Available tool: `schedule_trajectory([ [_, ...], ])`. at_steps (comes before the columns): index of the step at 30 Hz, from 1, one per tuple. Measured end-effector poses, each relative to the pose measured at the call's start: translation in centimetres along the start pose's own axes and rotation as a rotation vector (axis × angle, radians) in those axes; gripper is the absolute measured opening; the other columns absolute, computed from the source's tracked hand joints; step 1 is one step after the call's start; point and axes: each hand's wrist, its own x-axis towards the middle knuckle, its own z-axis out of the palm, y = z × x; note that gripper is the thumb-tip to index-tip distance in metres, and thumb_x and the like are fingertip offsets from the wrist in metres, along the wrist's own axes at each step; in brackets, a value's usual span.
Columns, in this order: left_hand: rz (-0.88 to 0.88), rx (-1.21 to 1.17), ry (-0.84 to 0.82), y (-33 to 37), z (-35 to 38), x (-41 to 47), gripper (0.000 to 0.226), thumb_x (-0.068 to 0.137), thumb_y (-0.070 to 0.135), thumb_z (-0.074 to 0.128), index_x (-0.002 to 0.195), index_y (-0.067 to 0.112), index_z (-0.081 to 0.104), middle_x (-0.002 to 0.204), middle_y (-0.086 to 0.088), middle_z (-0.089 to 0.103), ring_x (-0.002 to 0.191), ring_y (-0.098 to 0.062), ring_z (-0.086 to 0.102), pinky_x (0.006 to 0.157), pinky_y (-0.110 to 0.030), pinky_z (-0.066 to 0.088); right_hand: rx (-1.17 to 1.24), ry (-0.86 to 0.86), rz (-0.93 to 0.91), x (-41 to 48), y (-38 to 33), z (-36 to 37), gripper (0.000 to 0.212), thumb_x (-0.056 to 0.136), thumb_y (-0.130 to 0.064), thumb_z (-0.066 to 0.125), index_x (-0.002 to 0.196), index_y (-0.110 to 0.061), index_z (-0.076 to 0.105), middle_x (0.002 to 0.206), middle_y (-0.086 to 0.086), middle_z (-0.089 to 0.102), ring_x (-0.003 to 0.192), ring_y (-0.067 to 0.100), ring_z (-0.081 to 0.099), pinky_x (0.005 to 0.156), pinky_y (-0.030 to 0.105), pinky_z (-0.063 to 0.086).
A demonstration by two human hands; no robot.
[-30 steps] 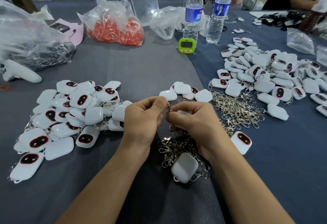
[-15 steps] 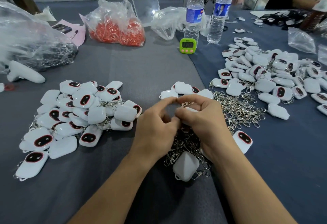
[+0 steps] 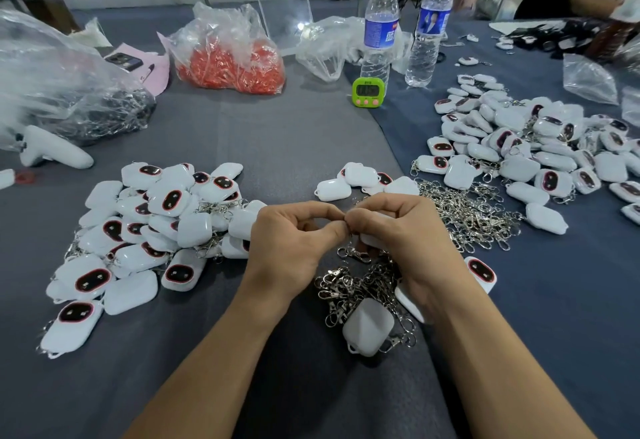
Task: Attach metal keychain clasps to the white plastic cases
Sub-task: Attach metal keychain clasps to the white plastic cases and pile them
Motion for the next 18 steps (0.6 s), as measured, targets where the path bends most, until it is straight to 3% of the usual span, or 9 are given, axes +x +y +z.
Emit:
schedule_trajectory([
  [2,-0.023,-0.035,-0.004,0.28,0.25,-0.16,0.017,0.065,0.039,0.081,0.079,0.03,0.079,0.057,-0.02,0.057,0.056,-0.018,0.042,0.056,-0.033,0.036,-0.004,-0.015,-0.02,0.0,-0.09,-0.14,0.01,0.069,-0.012,0.078,0.076,-0.006,0.078,0.061,0.013,0.064,0.053,0.019,0.054,0.048,0.025,0.041],
  [4,-0.032,-0.067,0.013,0.54,0.29,-0.19,0.018,0.065,0.04,0.079,0.079,0.029,0.079,0.076,-0.031,0.064,0.062,-0.022,0.048,0.063,-0.038,0.04,-0.034,-0.038,-0.034,0.0,-0.09,-0.3,0.01,0.068,-0.01,0.077,0.078,-0.008,0.079,0.062,0.01,0.067,0.053,0.016,0.057,0.049,0.024,0.043],
  [14,-0.077,-0.121,0.025,0.58,-0.3,-0.02,0.025,0.062,0.041,0.077,0.08,0.025,0.079,0.082,-0.031,0.066,0.069,-0.024,0.053,0.069,-0.041,0.043,-0.219,0.042,-0.104,-0.03,0.17,0.12,0.008,0.069,-0.019,0.078,0.076,-0.022,0.081,0.059,0.0,0.069,0.052,0.011,0.059,0.051,0.025,0.047],
  [18,-0.095,-0.105,0.008,0.51,-0.26,-0.03,0.014,0.067,0.03,0.08,0.079,0.023,0.079,0.08,-0.03,0.068,0.069,-0.027,0.054,0.07,-0.043,0.044,-0.296,0.096,-0.135,0.11,0.43,0.57,0.009,0.072,-0.02,0.076,0.075,-0.027,0.08,0.058,-0.003,0.069,0.049,0.01,0.059,0.049,0.025,0.047],
])
